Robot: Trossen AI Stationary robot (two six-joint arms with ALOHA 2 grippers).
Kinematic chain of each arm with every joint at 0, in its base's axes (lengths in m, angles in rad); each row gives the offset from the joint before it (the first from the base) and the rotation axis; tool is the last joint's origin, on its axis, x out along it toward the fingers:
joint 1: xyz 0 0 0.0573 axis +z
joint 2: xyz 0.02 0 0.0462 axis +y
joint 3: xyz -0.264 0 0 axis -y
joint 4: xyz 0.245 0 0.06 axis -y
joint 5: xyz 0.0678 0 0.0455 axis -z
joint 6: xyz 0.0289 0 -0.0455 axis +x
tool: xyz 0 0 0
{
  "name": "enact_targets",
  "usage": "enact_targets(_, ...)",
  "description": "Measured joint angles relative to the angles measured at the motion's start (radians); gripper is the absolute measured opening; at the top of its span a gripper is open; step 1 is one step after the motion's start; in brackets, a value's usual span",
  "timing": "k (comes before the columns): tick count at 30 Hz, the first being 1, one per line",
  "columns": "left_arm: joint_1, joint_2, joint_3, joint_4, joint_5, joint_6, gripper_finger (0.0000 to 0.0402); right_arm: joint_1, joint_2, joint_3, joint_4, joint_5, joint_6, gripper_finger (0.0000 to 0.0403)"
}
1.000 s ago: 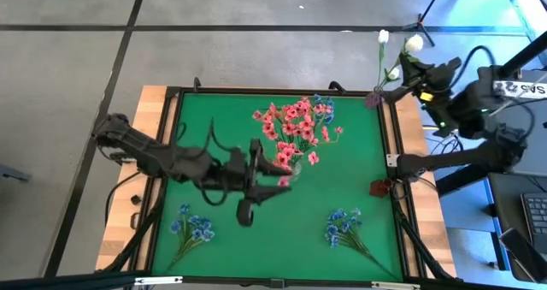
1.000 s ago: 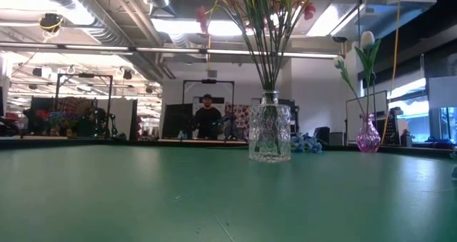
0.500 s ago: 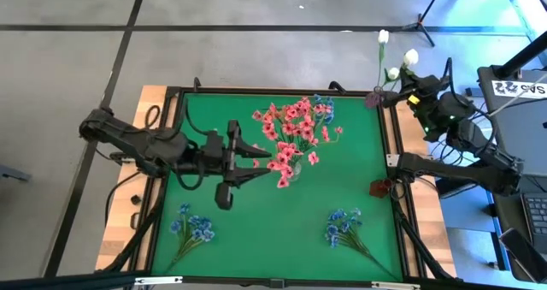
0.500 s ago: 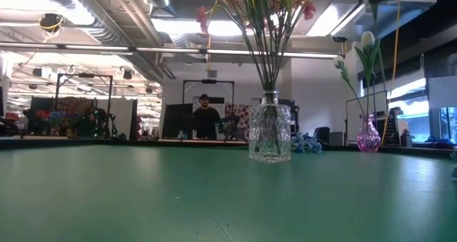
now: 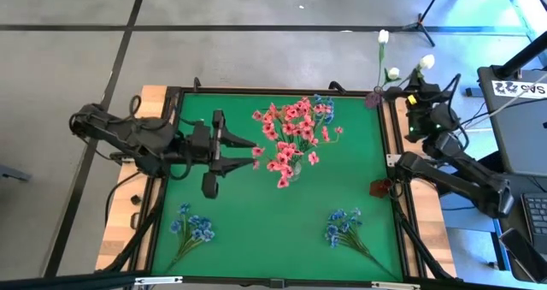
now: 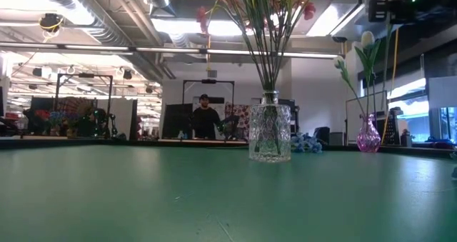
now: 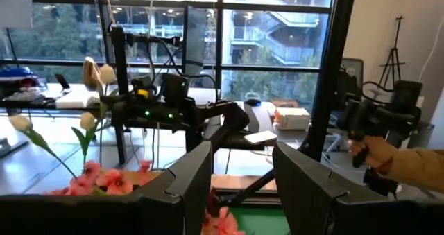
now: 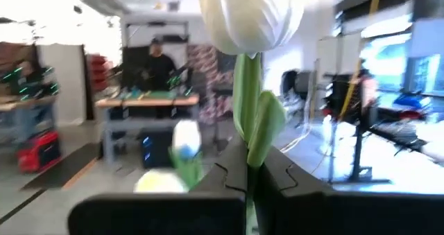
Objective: Sort flowers into vase by color
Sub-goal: Put the white flower into the purple vase
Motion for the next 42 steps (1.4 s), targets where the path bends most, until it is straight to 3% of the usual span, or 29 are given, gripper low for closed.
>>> enact_targets(5, -0.005, -0.021, 0.000, -0.054, 0.001, -0.023, 0.0150, -0.129, 0.038, -0.031, 0.164, -0.077, 0.005, 0.0001)
enact_targets(10, -0.004, -0.020, 0.000, -0.071, -0.022, -0.027, 0.0150, -0.246, 0.121, -0.032, 0.167, -0.191, 0.137, 0.0003)
enact_targets(12, -0.003, -0.021, 0.000, -0.073, -0.029, -0.028, 0.0150, -0.269, 0.153, -0.033, 0.174, -0.158, 0.156, 0.0004)
enact_targets(25, 0.034, -0.040, -0.001, -0.076, -0.040, -0.020, 0.0150, -0.274, 0.147, -0.033, 0.096, -0.111, 0.290, 0.0004)
enact_targets(33, 0.041, -0.041, -0.001, -0.091, -0.039, -0.026, 0.0150, -0.274, 0.171, -0.033, -0.070, -0.130, 0.406, 0.0005)
enact_targets(42, 0.040, -0.041, -0.001, -0.092, -0.038, -0.031, 0.0150, -0.273, 0.194, -0.032, -0.142, -0.140, 0.480, 0.0011)
